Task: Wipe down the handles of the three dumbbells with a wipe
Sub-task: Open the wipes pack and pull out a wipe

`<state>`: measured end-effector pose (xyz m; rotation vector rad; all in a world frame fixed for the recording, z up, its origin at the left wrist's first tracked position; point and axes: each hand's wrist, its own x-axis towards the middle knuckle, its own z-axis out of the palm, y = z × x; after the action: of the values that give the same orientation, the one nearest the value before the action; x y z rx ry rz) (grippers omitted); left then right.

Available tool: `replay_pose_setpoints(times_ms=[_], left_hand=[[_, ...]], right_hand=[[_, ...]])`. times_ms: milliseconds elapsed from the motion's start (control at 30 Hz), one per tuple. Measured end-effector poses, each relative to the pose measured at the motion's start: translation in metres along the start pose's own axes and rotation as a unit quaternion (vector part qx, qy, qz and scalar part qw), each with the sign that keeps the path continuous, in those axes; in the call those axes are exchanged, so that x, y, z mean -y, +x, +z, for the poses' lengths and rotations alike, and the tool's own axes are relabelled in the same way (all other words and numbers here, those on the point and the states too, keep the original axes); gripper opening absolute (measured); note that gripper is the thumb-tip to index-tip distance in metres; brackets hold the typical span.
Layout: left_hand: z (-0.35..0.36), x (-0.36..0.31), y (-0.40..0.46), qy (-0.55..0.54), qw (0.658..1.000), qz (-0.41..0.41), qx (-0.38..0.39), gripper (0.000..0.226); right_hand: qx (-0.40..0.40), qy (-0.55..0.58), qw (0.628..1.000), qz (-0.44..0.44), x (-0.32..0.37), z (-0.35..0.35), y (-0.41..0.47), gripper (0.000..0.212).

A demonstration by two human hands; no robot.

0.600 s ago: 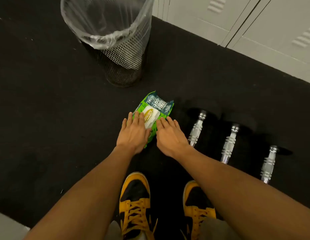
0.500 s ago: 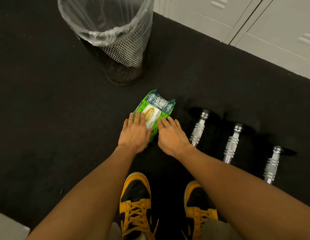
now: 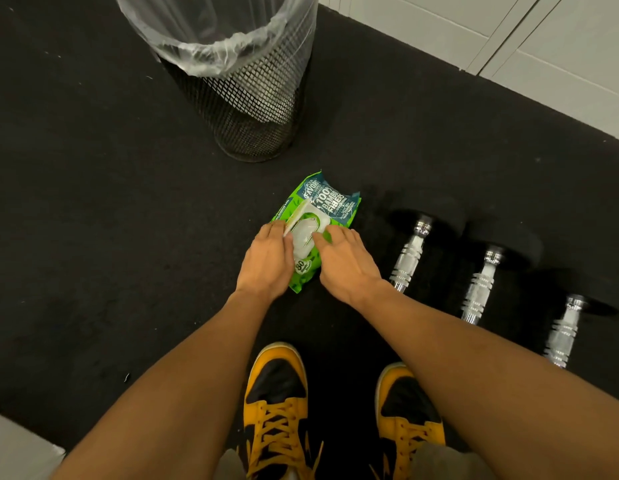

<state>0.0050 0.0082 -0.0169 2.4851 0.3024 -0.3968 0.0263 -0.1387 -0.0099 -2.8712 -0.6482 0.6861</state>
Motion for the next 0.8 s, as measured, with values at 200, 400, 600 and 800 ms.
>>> replay_pose_setpoints(times_ms=[200,400,600,800], left_hand=[[-0.006,0.005,0.013,-0.072,0.993,-0.06,-0.066,0.03],[-0.006,0.009,0.02,-0.12,0.984,-0.103,-0.077,0.03],[-0.013,0.007,0.017,-0.153,0.979,-0.125,-0.058,0.023],[-0.016,0.008,0.01,-0.068,0.998,0.004,-0.007,0.072]], right_hand=[[-0.011,-0.008,1.0,0.017,0.001,-0.003,0.009,0.051],[-0.05,0.019,0.996,0.07,0.002,-0.008,0.033,0.041],[-0.063,0.045,0.991,0.105,0.007,-0.015,0.056,0.036],[-0.073,0.072,0.988,0.112,0.007,-0.018,0.054,0.02]])
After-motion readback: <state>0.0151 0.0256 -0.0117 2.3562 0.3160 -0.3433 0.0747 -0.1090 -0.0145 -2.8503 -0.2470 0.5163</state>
